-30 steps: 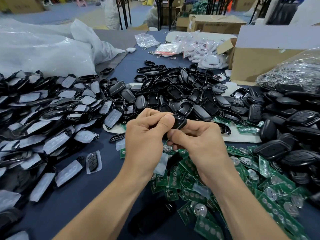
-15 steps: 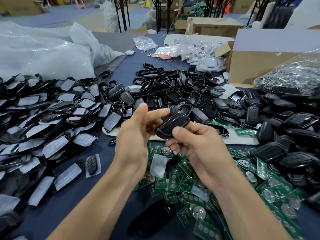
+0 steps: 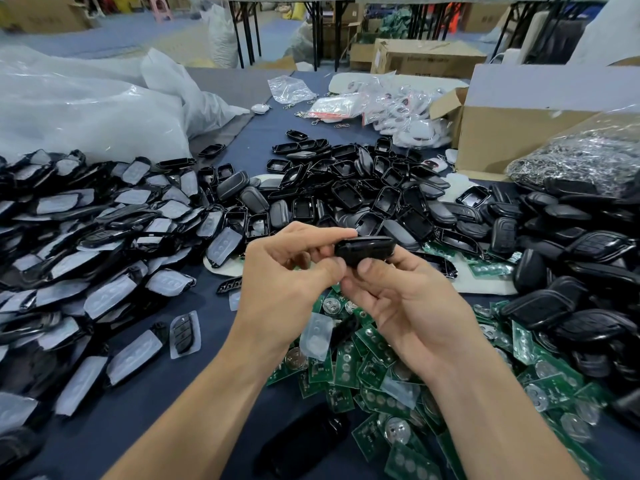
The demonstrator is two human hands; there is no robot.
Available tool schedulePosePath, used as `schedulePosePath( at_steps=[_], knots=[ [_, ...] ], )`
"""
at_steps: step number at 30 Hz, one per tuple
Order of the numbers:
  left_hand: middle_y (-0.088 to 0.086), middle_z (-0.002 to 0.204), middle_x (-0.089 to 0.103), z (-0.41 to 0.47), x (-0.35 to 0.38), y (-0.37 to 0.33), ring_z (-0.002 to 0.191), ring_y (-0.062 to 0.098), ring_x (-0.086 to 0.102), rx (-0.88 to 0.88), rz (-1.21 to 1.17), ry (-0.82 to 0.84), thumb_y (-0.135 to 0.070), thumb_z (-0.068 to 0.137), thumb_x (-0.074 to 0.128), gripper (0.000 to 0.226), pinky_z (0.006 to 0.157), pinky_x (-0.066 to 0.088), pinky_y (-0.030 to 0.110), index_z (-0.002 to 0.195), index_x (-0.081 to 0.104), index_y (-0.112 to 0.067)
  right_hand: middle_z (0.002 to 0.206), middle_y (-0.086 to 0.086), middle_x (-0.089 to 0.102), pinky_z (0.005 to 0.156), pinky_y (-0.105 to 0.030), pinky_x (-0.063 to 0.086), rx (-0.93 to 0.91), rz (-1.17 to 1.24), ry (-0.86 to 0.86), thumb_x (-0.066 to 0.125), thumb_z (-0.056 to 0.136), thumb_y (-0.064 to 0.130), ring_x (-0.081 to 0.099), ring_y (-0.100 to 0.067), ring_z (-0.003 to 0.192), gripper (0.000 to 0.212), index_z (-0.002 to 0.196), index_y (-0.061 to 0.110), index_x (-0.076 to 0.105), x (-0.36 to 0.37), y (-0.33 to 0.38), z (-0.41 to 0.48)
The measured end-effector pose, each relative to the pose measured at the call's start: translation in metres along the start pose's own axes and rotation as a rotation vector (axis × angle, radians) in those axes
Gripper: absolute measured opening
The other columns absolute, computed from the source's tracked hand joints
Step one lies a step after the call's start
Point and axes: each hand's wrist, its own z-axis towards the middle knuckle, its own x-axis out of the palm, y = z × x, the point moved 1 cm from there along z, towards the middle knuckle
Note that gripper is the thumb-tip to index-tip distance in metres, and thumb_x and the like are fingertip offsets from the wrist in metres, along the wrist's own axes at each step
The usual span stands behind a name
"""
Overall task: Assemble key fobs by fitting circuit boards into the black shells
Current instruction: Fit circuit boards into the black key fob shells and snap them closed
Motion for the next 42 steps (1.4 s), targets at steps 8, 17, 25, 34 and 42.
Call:
schedulePosePath(
  at_steps=[8,17,25,34,42],
  knots=[
    [-0.006,0.092,0.077,-0.001,0.0,0.01,0.086,0.007,0.071,-0.114,0.061,-0.087,-0.016,0.085,0.084,0.023,0.075,0.056,0.014,0.089,0.084,-0.038,0.096,-0.013,0.075,0.068,-0.02,0.056,-0.152,-0.123,-0.186,0.08,0.071,0.01,0.067,-0.012,0.075,0.044,0.114,0.005,0.069,-0.036,0.061,-0.022],
    [-0.016,0.093,0.076,-0.001,-0.005,0.014,0.087,0.005,0.07,-0.148,0.222,-0.103,-0.022,0.091,0.077,0.026,0.076,0.057,0.021,0.088,0.081,-0.048,0.107,0.003,0.079,0.093,-0.029,0.059,-0.314,-0.518,-0.554,0.075,0.085,0.0,0.074,-0.006,0.099,0.035,0.114,0.019,0.076,-0.044,0.069,-0.019],
    [-0.015,0.083,0.071,0.002,-0.011,0.019,0.07,0.01,0.062,-0.111,0.304,-0.112,-0.024,0.092,0.076,0.029,0.067,0.053,0.026,0.085,0.079,-0.052,0.122,-0.005,0.07,0.086,-0.037,0.056,0.101,-1.776,-0.516,0.066,0.087,0.008,0.062,-0.025,0.094,0.048,0.126,0.035,0.067,-0.044,0.051,0.012],
    [-0.025,0.085,0.068,-0.001,-0.006,0.015,0.073,0.0,0.061,-0.02,0.57,-0.066,-0.019,0.09,0.073,0.021,0.062,0.042,0.009,0.088,0.083,-0.037,0.063,0.015,0.066,0.047,-0.016,0.038,-0.365,-1.111,-0.447,0.071,0.091,0.015,0.047,-0.006,0.046,0.025,0.084,0.032,0.054,-0.023,0.02,-0.001],
    [-0.011,0.119,0.077,0.0,-0.005,0.01,0.114,0.008,0.069,-0.154,0.014,0.207,-0.026,0.09,0.062,0.036,0.092,0.054,0.019,0.121,0.075,-0.04,0.047,-0.005,0.049,0.033,-0.02,0.028,-0.059,-0.545,-0.178,0.062,0.102,0.016,0.041,-0.013,0.034,0.028,0.075,0.01,0.064,0.005,0.004,-0.005]
  ],
)
